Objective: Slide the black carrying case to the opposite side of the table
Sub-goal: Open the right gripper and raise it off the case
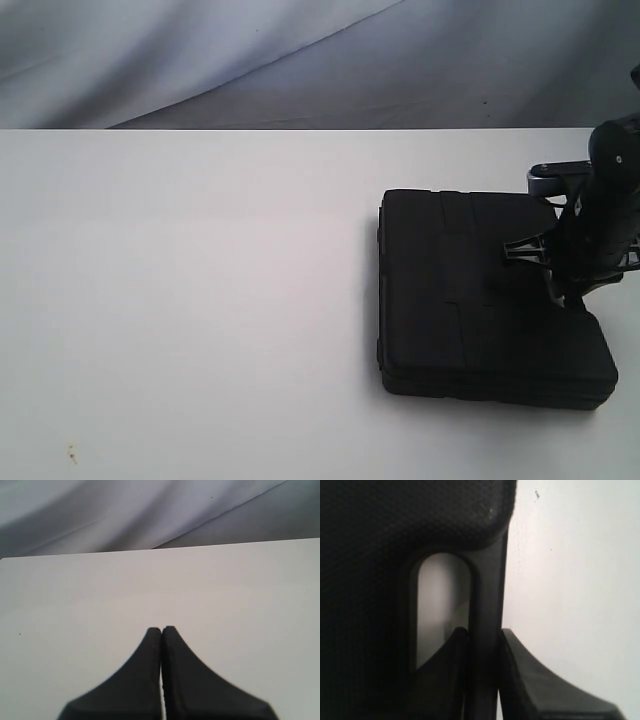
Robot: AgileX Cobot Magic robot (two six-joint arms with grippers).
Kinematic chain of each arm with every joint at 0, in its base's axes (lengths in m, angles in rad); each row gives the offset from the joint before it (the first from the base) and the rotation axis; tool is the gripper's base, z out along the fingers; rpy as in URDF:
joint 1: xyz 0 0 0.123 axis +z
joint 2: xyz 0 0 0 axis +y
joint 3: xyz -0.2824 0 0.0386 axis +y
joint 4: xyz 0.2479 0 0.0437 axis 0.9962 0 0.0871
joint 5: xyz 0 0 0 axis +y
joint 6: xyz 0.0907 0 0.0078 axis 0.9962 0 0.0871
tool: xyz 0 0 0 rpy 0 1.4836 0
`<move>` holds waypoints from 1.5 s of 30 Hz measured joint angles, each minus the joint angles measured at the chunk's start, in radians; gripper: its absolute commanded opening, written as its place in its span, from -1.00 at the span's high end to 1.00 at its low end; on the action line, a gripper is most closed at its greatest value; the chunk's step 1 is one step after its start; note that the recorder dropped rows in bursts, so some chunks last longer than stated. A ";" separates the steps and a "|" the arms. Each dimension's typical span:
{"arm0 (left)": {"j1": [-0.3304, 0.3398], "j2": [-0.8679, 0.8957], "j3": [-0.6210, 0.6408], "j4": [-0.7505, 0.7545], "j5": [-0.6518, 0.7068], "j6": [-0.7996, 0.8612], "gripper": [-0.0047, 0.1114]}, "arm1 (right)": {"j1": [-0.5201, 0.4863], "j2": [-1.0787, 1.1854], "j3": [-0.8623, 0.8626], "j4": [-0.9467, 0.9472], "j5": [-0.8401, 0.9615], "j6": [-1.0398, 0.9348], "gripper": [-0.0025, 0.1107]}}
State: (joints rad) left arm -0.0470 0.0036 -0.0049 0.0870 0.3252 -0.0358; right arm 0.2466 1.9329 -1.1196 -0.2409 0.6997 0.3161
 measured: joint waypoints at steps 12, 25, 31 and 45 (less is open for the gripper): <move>0.000 0.000 0.000 0.000 0.000 0.000 0.92 | -0.018 0.000 0.000 0.000 -0.007 -0.029 0.96; 0.000 0.000 0.000 0.000 0.000 0.000 0.92 | -0.018 0.000 0.000 0.012 -0.013 -0.031 0.70; 0.000 0.000 0.000 0.000 0.000 0.000 0.92 | -0.018 0.000 0.000 0.020 -0.030 -0.041 0.42; 0.000 0.000 0.000 0.000 0.000 0.000 0.92 | -0.018 -0.081 0.000 0.020 -0.079 -0.047 0.42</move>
State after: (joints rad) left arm -0.0470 0.0036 -0.0049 0.0870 0.3252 -0.0358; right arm 0.2283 1.8515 -1.1192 -0.2213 0.6209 0.2687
